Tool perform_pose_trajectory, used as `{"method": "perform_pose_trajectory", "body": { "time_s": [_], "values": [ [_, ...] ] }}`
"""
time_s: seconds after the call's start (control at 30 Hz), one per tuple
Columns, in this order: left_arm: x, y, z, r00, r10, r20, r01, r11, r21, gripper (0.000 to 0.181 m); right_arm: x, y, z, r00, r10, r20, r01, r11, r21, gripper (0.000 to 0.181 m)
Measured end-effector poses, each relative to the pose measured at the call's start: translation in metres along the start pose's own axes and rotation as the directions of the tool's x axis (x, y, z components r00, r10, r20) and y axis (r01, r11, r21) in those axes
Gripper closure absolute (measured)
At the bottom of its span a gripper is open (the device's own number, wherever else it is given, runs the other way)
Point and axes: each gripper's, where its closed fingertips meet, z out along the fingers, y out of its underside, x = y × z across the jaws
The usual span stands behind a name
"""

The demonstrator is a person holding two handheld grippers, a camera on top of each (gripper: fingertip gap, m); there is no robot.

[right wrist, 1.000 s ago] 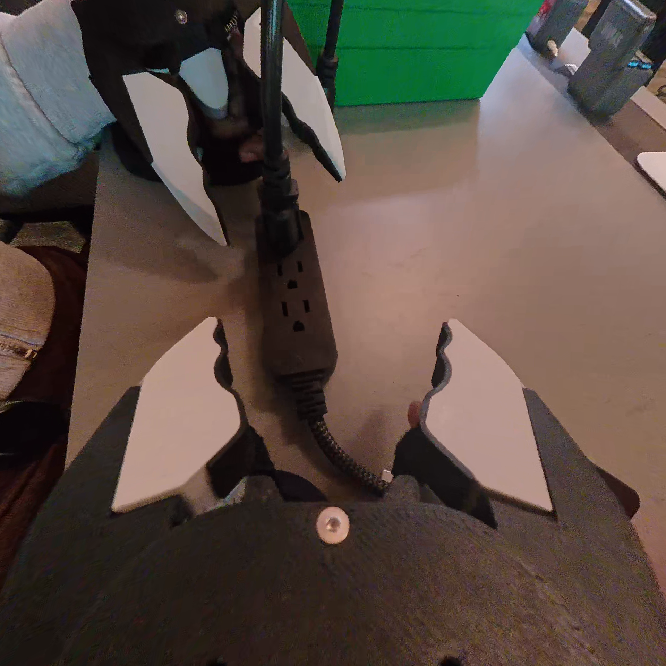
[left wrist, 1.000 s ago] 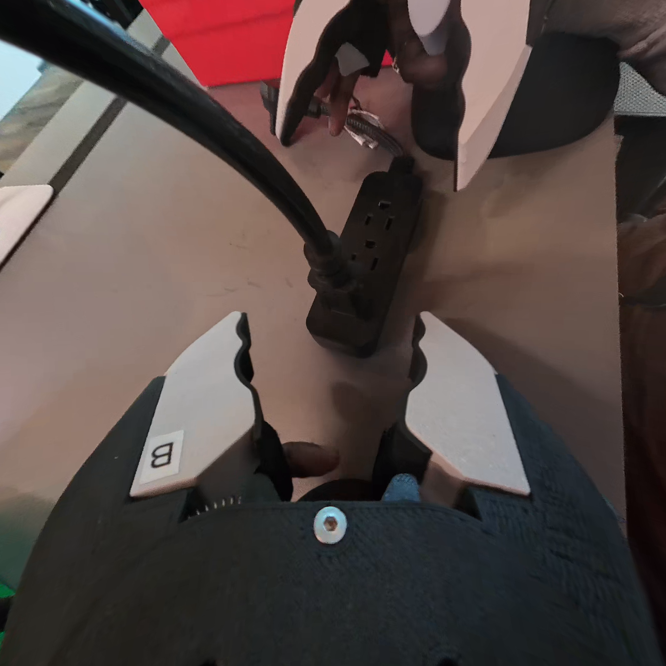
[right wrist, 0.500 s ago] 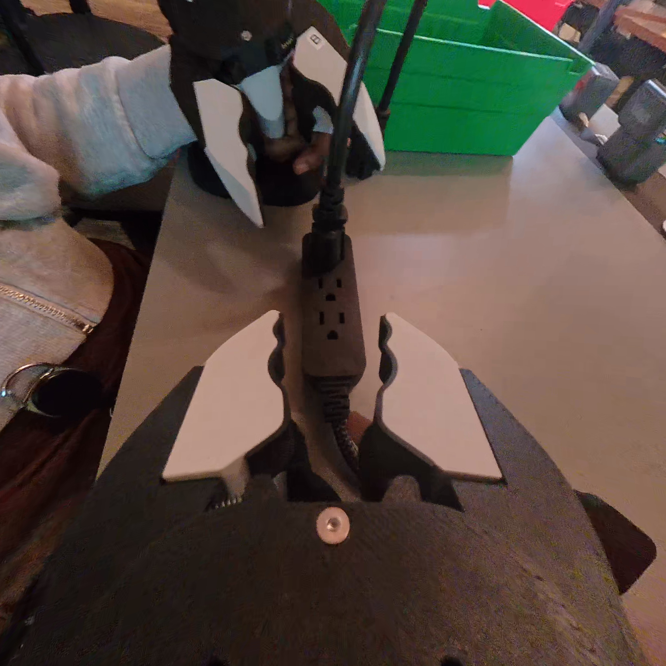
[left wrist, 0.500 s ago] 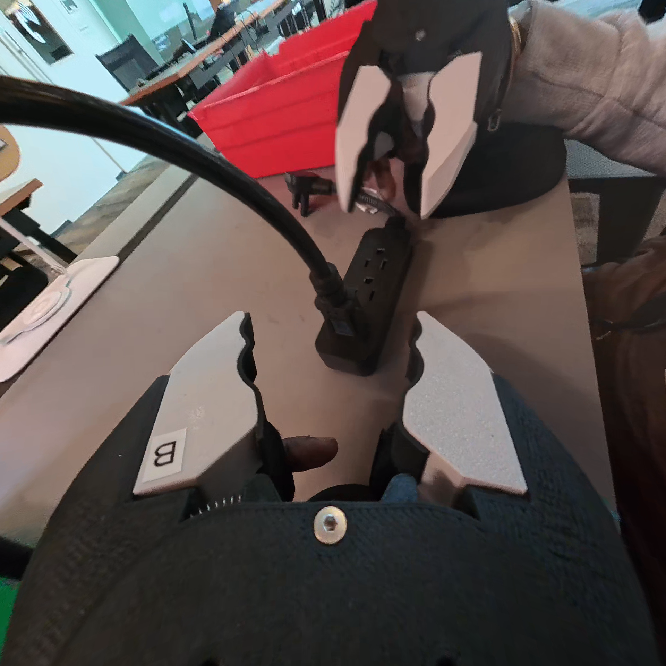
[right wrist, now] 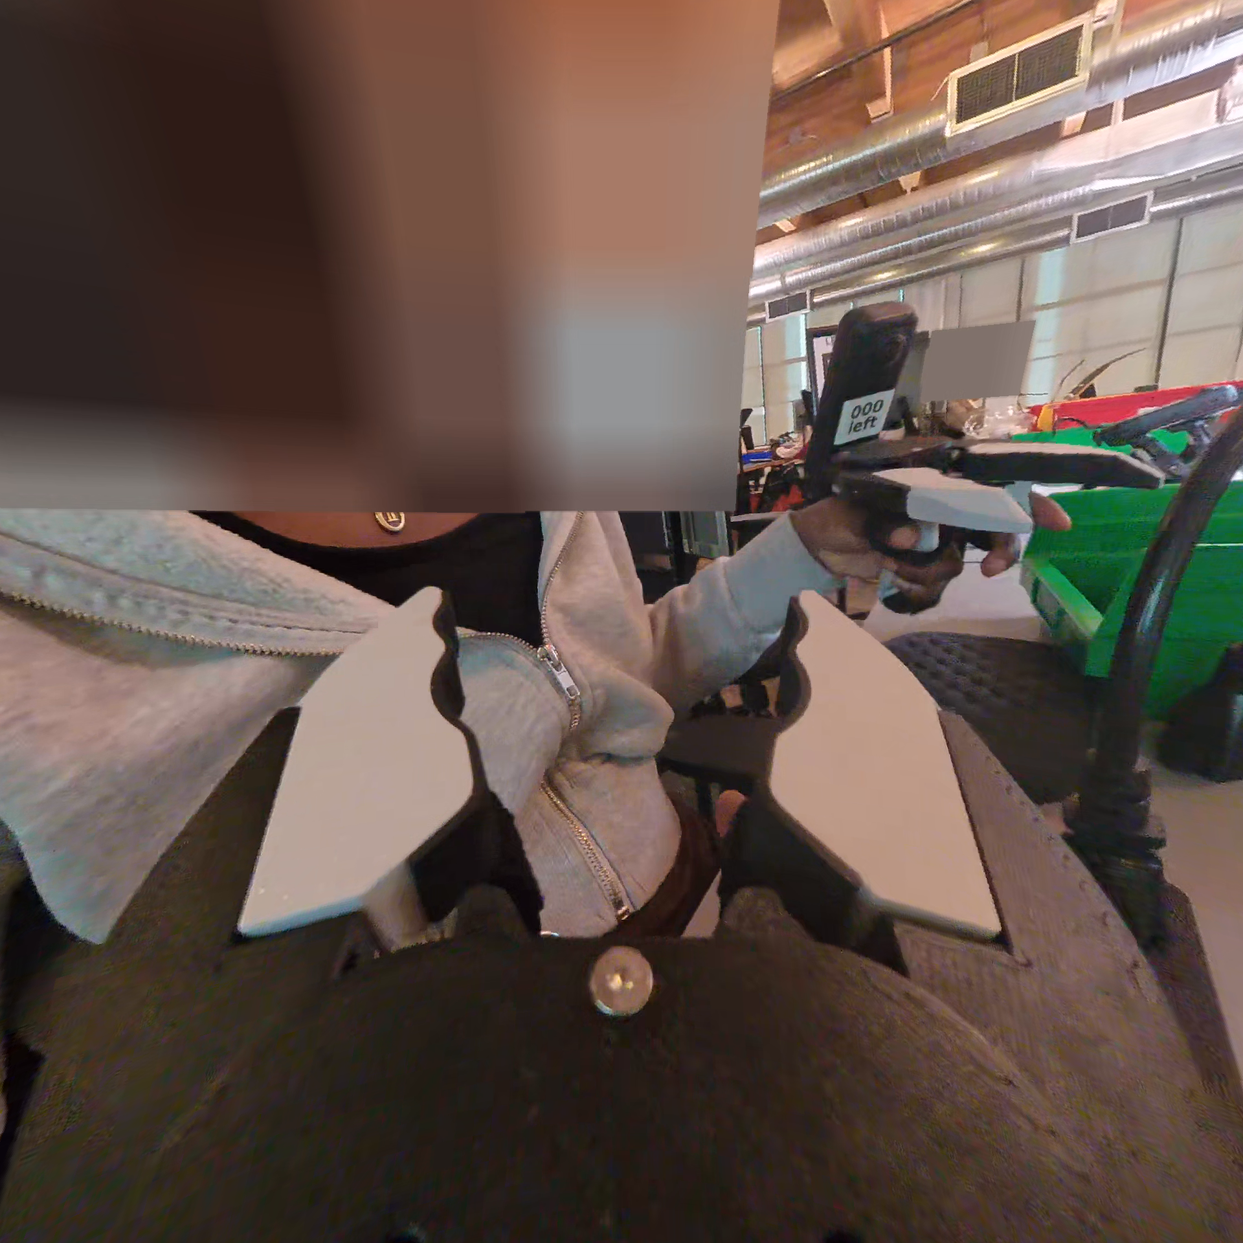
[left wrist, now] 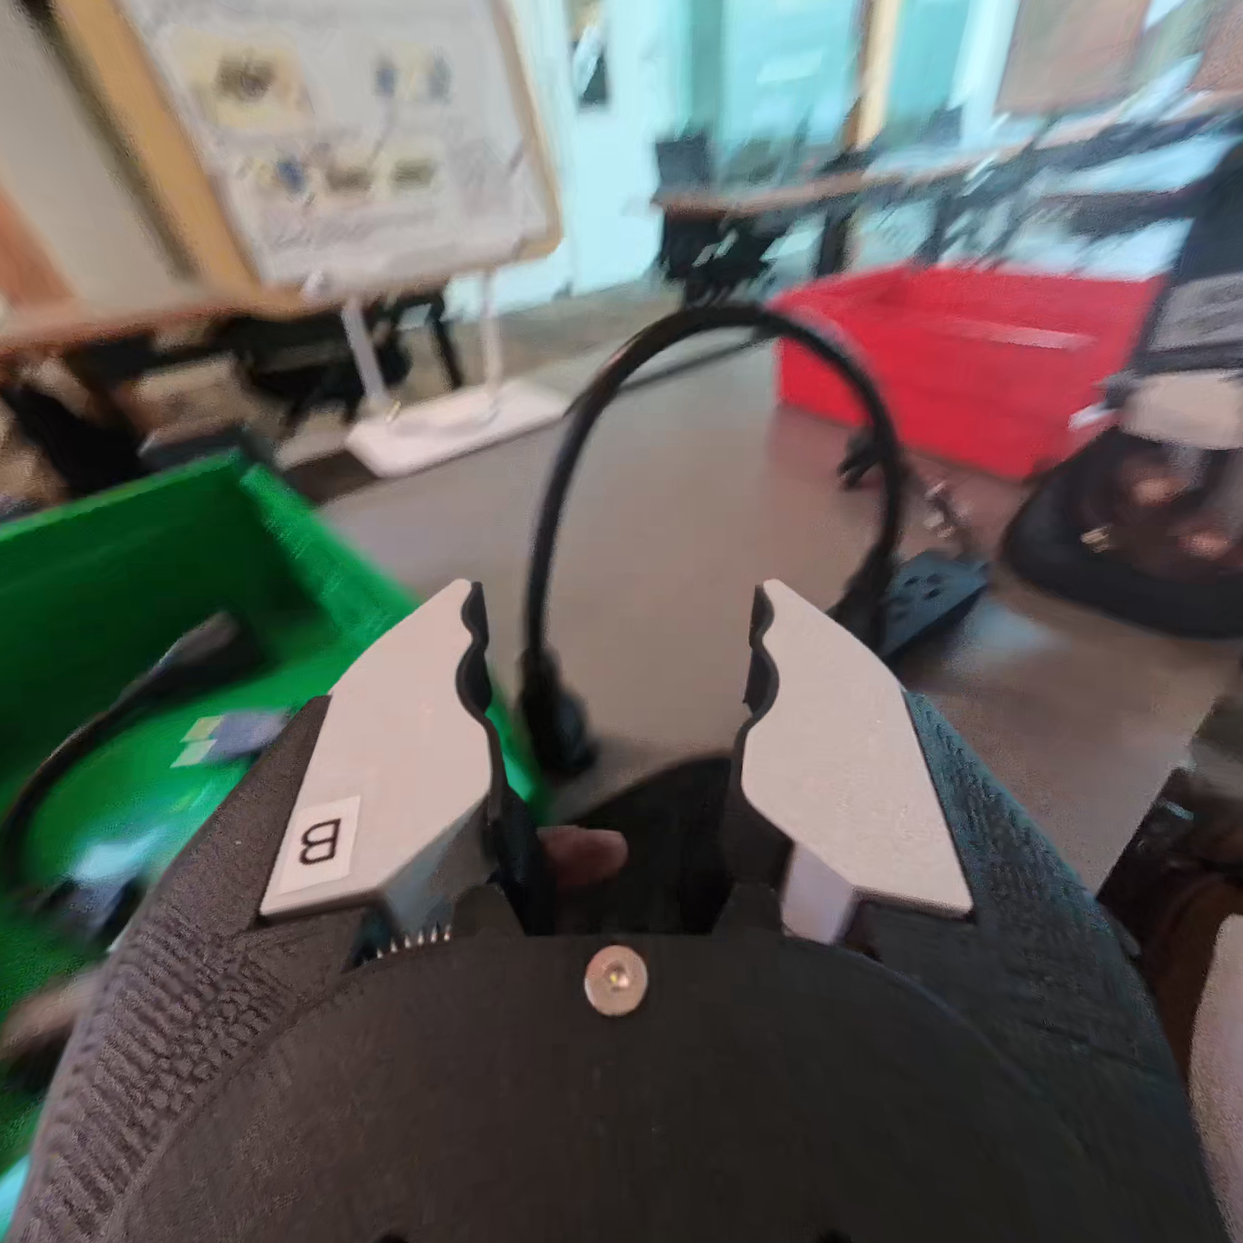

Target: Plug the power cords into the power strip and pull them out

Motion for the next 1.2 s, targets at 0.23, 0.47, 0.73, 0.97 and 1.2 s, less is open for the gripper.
{"method": "perform_pose_trajectory", "body": {
  "time_s": [0.23,0.47,0.73,0.97,1.2],
  "values": [
    [-0.099,0.036,-0.036,0.993,0.107,0.055,-0.054,0.803,-0.593,0.092,-0.014,0.014,0.004,0.989,0.104,0.107,-0.098,0.993,-0.059,0.084],
    [-0.162,0.076,0.002,0.843,0.396,-0.363,-0.523,0.449,-0.725,0.072,-0.015,0.012,0.002,0.990,0.097,0.100,-0.093,0.994,-0.050,0.083],
    [-0.189,0.101,0.051,0.567,0.515,-0.642,-0.818,0.264,-0.511,0.109,-0.017,0.013,0.002,0.989,0.109,0.103,-0.104,0.993,-0.058,0.082],
    [-0.200,0.122,0.057,0.482,0.438,-0.759,-0.863,0.092,-0.496,0.106,-0.017,0.014,0.002,0.987,0.118,0.107,-0.112,0.992,-0.061,0.082],
    [-0.189,0.127,0.063,0.348,0.423,-0.837,-0.926,0.013,-0.378,0.135,-0.017,0.014,0.002,0.987,0.118,0.106,-0.112,0.992,-0.062,0.082]
  ]
}}
